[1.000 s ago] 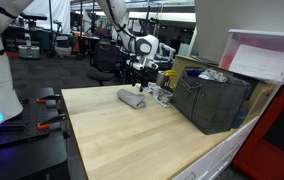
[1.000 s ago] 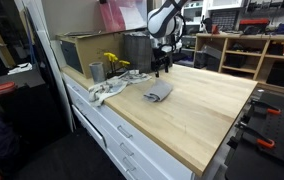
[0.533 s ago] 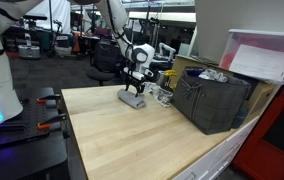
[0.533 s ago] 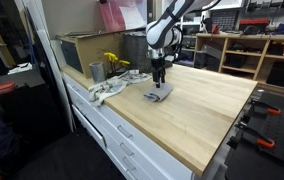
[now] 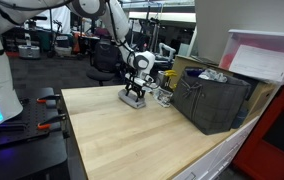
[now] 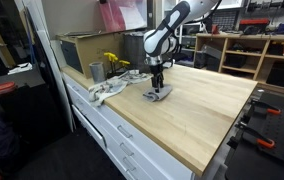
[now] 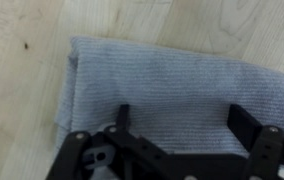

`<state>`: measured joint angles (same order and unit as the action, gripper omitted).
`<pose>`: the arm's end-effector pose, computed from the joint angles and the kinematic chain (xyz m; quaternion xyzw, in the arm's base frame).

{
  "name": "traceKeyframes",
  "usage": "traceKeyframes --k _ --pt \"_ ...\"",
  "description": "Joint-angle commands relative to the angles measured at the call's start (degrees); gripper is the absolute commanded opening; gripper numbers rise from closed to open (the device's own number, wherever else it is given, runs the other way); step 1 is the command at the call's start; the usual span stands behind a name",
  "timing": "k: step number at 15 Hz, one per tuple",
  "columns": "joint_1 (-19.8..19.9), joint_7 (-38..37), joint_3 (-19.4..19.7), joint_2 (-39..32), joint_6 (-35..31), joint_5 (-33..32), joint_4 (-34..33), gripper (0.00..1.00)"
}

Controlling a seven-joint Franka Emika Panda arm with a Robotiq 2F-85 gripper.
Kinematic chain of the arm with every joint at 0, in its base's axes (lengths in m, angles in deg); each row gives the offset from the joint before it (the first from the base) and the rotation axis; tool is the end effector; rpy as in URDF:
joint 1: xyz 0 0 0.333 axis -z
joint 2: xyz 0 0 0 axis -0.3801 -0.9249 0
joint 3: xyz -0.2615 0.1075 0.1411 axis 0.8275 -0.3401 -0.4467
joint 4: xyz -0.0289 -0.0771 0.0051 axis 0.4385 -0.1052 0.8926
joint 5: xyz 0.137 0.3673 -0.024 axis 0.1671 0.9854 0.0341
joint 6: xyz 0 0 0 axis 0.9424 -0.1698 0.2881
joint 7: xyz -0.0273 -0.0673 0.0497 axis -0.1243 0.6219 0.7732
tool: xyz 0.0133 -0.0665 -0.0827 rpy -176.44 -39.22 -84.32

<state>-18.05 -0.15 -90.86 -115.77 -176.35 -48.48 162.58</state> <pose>0.6852 -0.0025 0.1137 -0.9741 -0.1973 0.1018 0.0421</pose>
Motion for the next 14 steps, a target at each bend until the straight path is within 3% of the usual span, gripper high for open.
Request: traceKeyframes --k 1,7,14 --pt "-0.6 0.3 -0.2 -3.9 3.5 -0.4 -6.2 1.00" --pt "-3.6 -0.4 -1.4 -7.2 5.5 -0.4 -8.3 1.00" --pt "-7.6 0.2 -4.6 -5.5 4.0 -0.3 -6.0 1.00"
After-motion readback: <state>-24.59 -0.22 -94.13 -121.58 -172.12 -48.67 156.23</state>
